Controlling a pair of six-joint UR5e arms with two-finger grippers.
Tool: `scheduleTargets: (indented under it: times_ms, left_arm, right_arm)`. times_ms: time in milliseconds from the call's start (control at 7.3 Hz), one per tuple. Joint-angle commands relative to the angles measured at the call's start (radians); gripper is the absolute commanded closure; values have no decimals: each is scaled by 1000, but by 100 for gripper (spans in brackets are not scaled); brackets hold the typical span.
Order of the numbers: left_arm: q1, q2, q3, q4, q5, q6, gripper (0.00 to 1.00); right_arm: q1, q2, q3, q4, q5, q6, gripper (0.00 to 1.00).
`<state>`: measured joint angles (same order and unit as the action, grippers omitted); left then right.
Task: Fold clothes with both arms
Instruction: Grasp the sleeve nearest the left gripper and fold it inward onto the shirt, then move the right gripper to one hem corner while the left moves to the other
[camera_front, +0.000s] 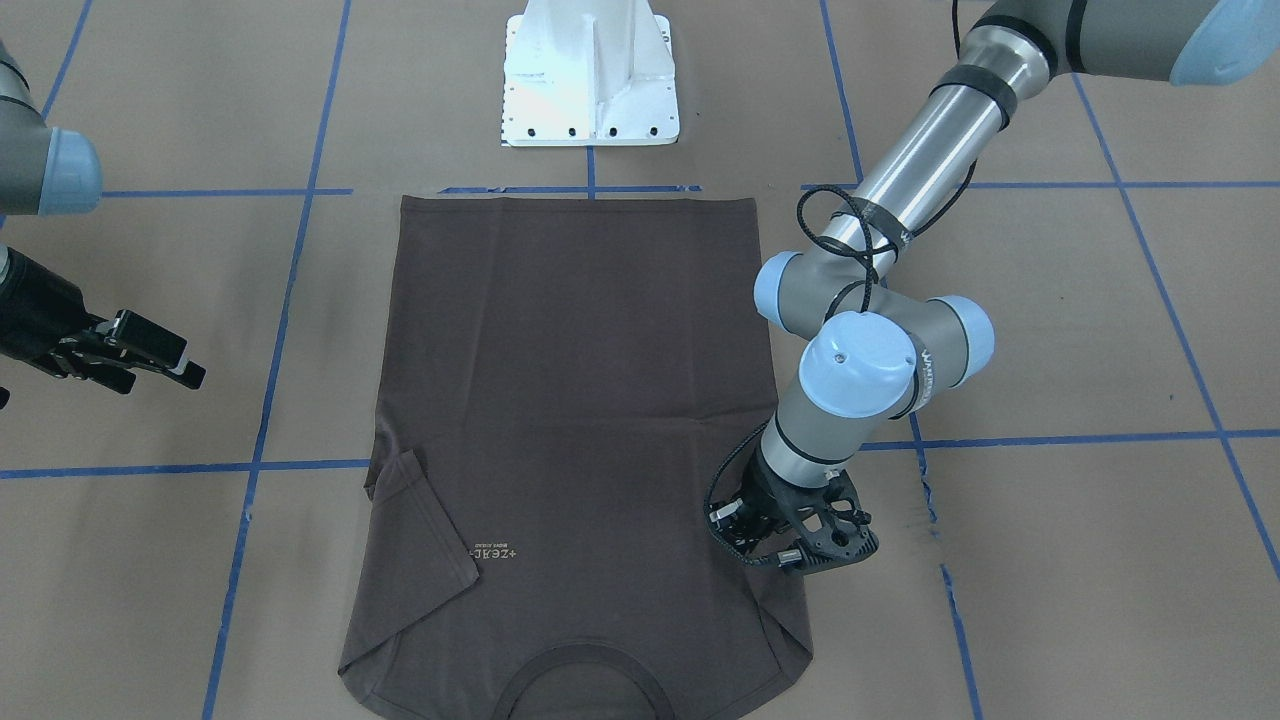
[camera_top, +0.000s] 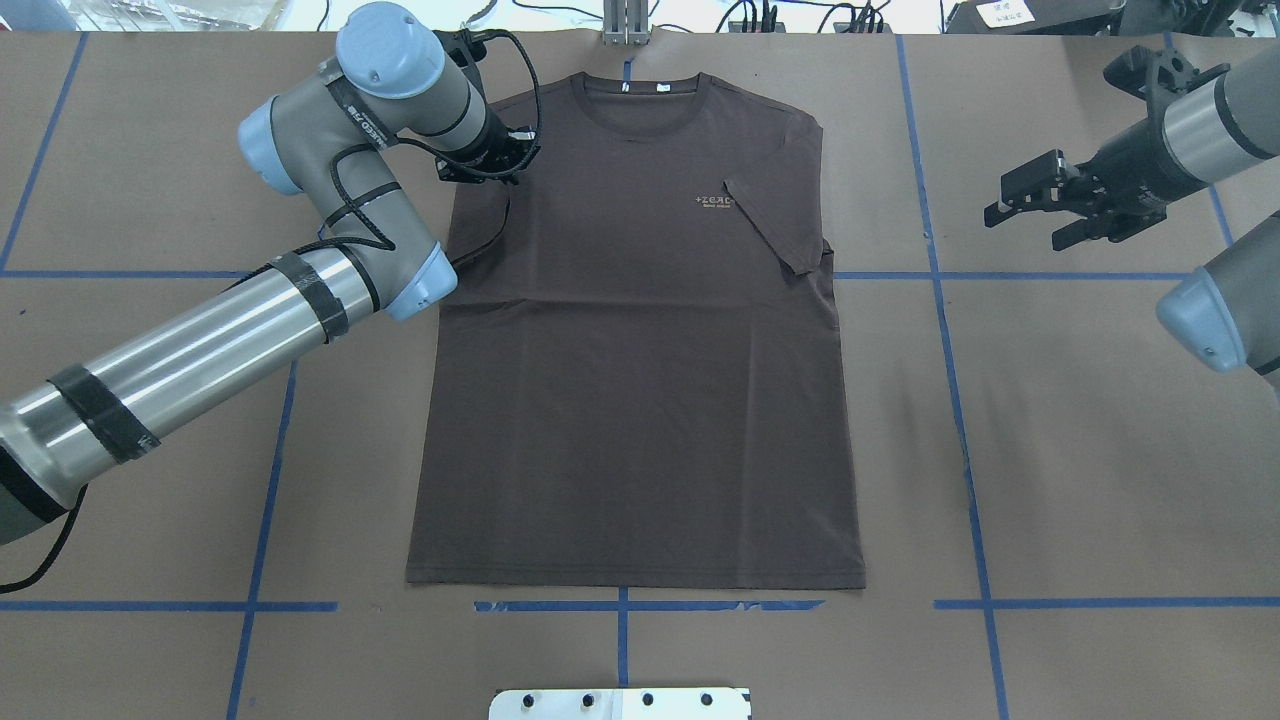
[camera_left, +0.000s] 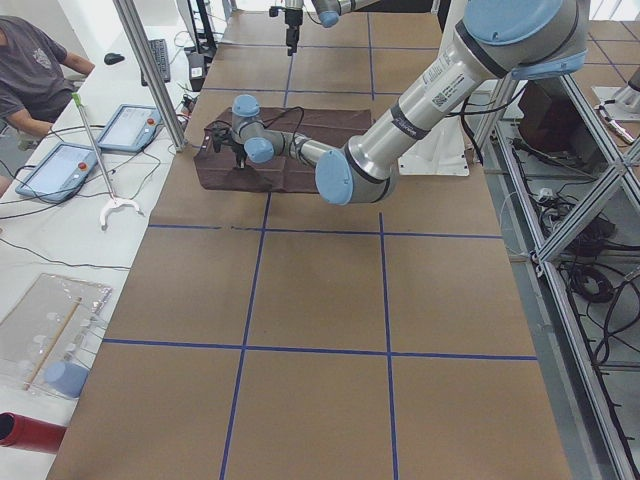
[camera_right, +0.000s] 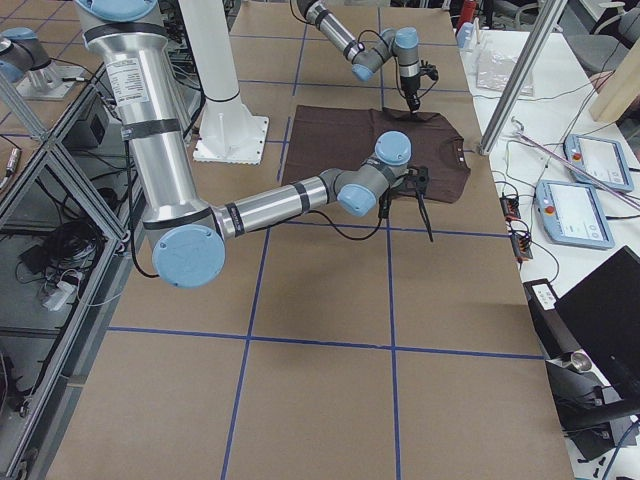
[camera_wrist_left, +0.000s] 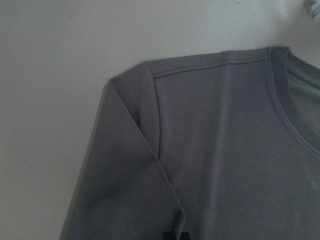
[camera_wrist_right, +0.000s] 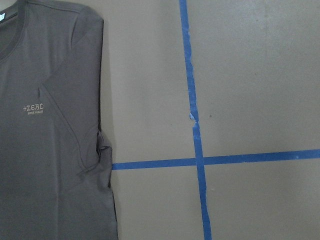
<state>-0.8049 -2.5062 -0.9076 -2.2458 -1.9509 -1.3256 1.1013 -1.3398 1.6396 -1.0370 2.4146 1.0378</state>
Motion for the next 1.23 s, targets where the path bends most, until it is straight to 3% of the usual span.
scheduleTargets:
  times_ms: [0, 137, 274, 411, 548, 685, 822, 959, 1096]
  left_arm:
    - [19, -5, -2, -3, 3, -21, 95]
    - [27, -8, -4, -3, 3, -39, 78]
    - [33, -8, -8, -8, 3, -43, 42]
    - [33, -3, -42, -6, 1, -53, 33]
    - [36, 30, -128, 5, 1, -75, 28]
    - [36, 88, -240, 8, -5, -99, 27]
    - [68, 184, -398, 8, -8, -102, 27]
    - [93, 249, -510, 9, -9, -133, 29]
    - [95, 306, -561, -1, -9, -132, 29]
  right_arm:
    - [0, 4, 0, 0, -2, 1, 0]
    - [-3, 10, -1, 0, -29, 4, 0]
    - [-20, 11, 9, 2, -88, 5, 0]
    - [-38, 11, 11, 17, -95, 11, 0]
    - [-72, 2, 38, 53, -97, 101, 0]
    - [-163, -5, 108, 54, -157, 239, 0]
    - [-292, -83, 196, 54, -231, 357, 1]
    - [-439, -146, 292, 54, -379, 490, 1]
    - [-625, -223, 366, 52, -575, 598, 1]
